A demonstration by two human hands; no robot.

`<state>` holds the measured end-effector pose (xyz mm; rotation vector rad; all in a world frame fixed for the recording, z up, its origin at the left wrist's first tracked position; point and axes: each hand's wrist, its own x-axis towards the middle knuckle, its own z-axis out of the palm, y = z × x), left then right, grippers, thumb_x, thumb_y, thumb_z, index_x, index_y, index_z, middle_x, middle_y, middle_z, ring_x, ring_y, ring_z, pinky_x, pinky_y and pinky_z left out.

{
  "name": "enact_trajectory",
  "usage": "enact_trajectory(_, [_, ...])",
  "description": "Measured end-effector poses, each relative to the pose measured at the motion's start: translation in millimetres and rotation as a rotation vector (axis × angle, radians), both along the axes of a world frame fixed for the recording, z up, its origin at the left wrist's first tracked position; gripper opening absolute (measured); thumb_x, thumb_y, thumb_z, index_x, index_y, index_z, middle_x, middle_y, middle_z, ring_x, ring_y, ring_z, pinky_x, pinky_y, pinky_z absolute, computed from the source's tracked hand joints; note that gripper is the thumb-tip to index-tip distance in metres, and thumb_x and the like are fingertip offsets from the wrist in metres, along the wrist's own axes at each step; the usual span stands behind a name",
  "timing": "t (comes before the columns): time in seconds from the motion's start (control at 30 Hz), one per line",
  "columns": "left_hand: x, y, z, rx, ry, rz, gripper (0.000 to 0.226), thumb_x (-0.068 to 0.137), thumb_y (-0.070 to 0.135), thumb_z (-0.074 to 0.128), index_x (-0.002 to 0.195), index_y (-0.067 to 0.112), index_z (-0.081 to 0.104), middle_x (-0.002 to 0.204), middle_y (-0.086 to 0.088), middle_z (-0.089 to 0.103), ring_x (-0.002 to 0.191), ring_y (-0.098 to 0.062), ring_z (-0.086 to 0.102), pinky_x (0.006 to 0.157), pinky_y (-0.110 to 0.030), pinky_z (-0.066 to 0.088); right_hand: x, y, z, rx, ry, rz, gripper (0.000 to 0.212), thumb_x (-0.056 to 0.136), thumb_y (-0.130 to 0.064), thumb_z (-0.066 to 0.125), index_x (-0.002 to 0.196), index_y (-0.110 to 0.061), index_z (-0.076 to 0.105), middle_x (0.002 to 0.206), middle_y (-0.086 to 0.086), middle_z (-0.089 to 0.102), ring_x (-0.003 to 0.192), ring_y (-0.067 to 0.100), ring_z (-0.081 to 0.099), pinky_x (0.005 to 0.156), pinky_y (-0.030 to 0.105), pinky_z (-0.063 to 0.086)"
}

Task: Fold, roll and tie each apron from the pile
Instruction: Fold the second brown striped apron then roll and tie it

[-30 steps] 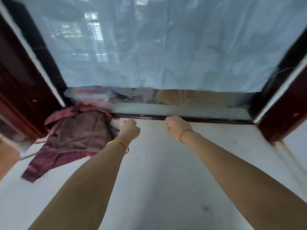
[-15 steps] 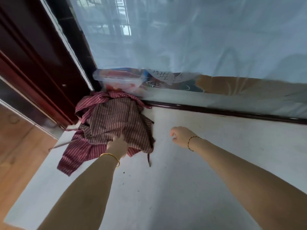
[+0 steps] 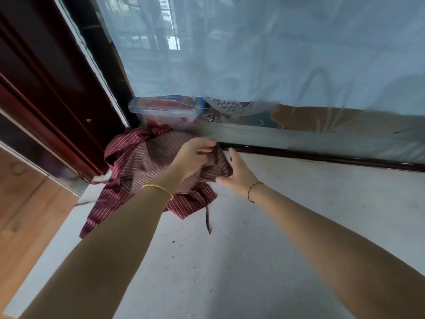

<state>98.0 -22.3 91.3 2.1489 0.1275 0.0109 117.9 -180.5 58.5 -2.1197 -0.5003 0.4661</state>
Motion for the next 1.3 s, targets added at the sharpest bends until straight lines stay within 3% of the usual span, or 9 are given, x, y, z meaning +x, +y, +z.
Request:
enact_trajectory(0.17, [6,-50,52,-0.241,-0.075,-0.234,0.047,0.08,-0.014,0.054,0.12,0.011,0.062,0.123,-0.005,0.059,0.115,-0.018,0.057,0.105,-0.031,0.042,25,-26,38,0.026,-0.233,-0.466,0.025,0.096,-0.023,0.052,0.114,-0.006,0.058,0.108,0.012,0.064,0.101,0.029,0.06,0.082,0.036,0.047])
enact_trajectory(0.33, [-6,-97,17,0.338,0.129,-0.217,0.097,0.07,0.037,0.08,0.146,0.016,0.024,0.148,-0.004,0.025,0.137,-0.023,0.025,0.115,-0.042,0.024,26,-105,69,0.217,-0.239,-0.8,0.029,0.099,-0.026,0.046,0.1,-0.001,0.06,0.088,0.009,0.054,0.083,0.021,0.051,0.067,0.026,0.032])
enact_trajectory(0.4, [-15,-124,0,0.419,0.148,-0.193,0.09,0.073,0.038,0.078,0.143,0.012,0.028,0.145,-0.007,0.029,0.135,-0.025,0.028,0.112,-0.038,0.029,22,-133,74,0.275,-0.202,-0.89,0.035,0.098,-0.026,0.048,0.102,0.006,0.062,0.089,0.012,0.056,0.084,0.021,0.05,0.068,0.026,0.033])
enact_trajectory(0.53, [-15,-167,6,0.204,0.082,-0.32,0.028,0.095,0.025,0.054,0.121,0.014,0.058,0.116,-0.004,0.061,0.107,-0.021,0.056,0.086,-0.026,0.041,9,-197,85,0.197,-0.164,-1.13,0.036,0.096,-0.029,0.052,0.114,0.001,0.06,0.112,0.017,0.062,0.105,0.03,0.057,0.085,0.033,0.041])
enact_trajectory(0.7, [-5,-225,38,-0.315,0.296,-0.46,0.019,0.097,0.028,0.051,0.096,0.014,0.065,0.092,-0.004,0.067,0.089,-0.02,0.063,0.082,-0.025,0.049,-10,-300,82,0.073,-0.264,-1.323,0.029,0.09,-0.018,0.057,0.114,-0.003,0.063,0.117,0.015,0.064,0.111,0.03,0.058,0.089,0.03,0.042])
enact_trajectory(0.83, [4,-252,-7,0.377,0.228,-0.371,0.039,0.096,0.03,0.051,0.128,0.006,0.05,0.124,-0.015,0.056,0.116,-0.032,0.052,0.094,-0.034,0.042,-40,-341,39,-0.108,-0.041,-1.215,0.055,0.092,-0.017,0.056,0.142,-0.008,0.034,0.139,0.018,0.042,0.123,0.034,0.046,0.096,0.032,0.039])
enact_trajectory(1.1, [-39,-296,-91,0.403,0.566,-0.577,0.082,0.084,0.057,0.058,0.142,0.004,0.034,0.143,-0.014,0.037,0.128,-0.03,0.041,0.105,-0.037,0.038,-133,-378,-77,-0.417,0.345,-0.775,0.033,0.087,-0.008,0.059,0.119,-0.001,0.058,0.117,0.014,0.057,0.114,0.029,0.053,0.082,0.022,0.037])
enact_trajectory(1.2, [-55,-317,-110,0.728,0.593,-0.596,0.107,0.076,0.063,0.065,0.146,-0.001,0.014,0.146,-0.018,0.022,0.134,-0.034,0.028,0.108,-0.04,0.034,-143,-368,-94,-0.333,0.332,-0.655,0.054,0.084,-0.018,0.068,0.133,-0.009,0.048,0.136,0.014,0.044,0.121,0.026,0.047,0.098,0.024,0.036])
enact_trajectory(1.3, [-64,-318,-127,0.834,0.556,-0.36,0.093,0.077,0.041,0.075,0.14,0.0,0.019,0.137,-0.015,0.028,0.128,-0.031,0.034,0.101,-0.039,0.041,-142,-356,-108,-0.509,0.366,-0.516,0.076,0.083,-0.028,0.068,0.146,-0.022,0.027,0.143,0.013,0.029,0.127,0.032,0.038,0.107,0.038,0.036])
